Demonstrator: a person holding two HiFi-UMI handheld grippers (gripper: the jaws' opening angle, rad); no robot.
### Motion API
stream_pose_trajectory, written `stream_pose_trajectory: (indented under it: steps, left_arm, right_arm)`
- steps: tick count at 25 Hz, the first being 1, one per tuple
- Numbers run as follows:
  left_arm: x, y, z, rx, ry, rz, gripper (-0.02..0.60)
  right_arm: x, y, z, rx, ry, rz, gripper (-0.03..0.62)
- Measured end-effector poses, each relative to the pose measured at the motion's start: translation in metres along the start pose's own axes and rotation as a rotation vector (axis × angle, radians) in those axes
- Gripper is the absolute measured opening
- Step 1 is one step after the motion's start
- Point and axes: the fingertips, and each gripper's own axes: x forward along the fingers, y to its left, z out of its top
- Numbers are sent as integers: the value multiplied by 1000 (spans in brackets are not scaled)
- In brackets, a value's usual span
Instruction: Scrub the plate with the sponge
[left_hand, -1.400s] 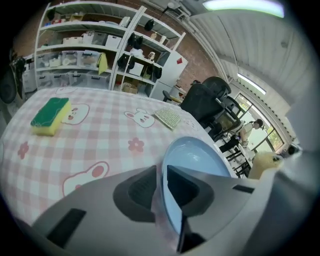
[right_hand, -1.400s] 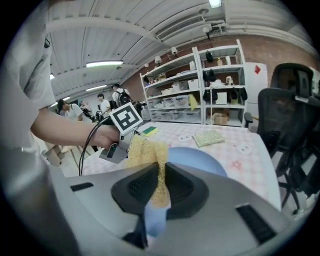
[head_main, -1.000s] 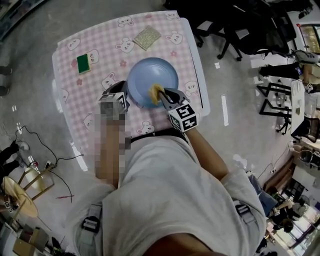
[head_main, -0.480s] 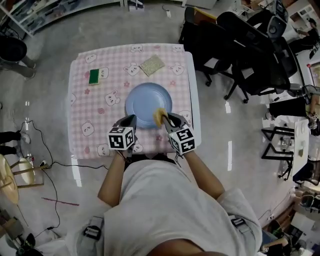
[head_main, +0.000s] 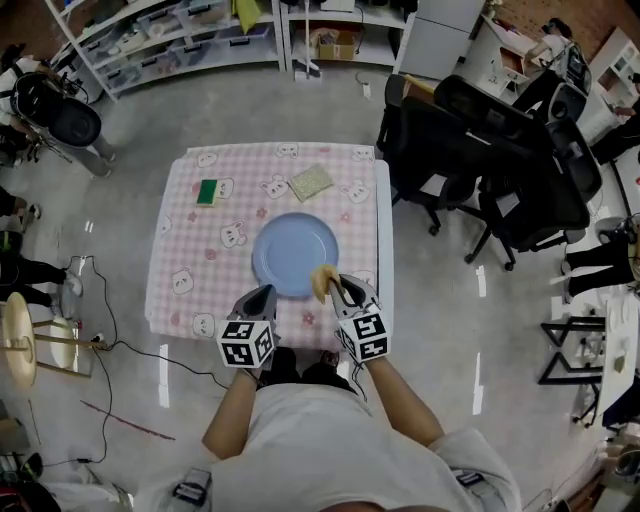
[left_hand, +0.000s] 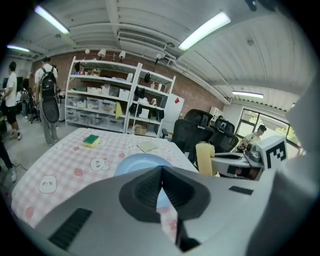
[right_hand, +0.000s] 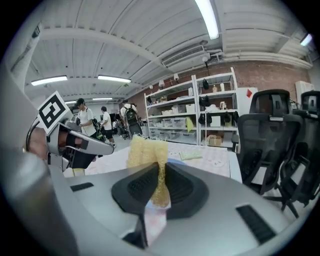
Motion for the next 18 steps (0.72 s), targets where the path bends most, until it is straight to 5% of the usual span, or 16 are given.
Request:
stream_pose_trajectory:
  steps: [6, 18]
  left_arm:
    - [-30, -8, 64, 33, -175, -14, 13]
    - [-85, -29, 185, 239, -425, -87, 12]
  right_arm:
    - [-9, 13, 63, -39, -139, -32, 43]
    - [-53, 21, 189, -103, -403, -187, 43]
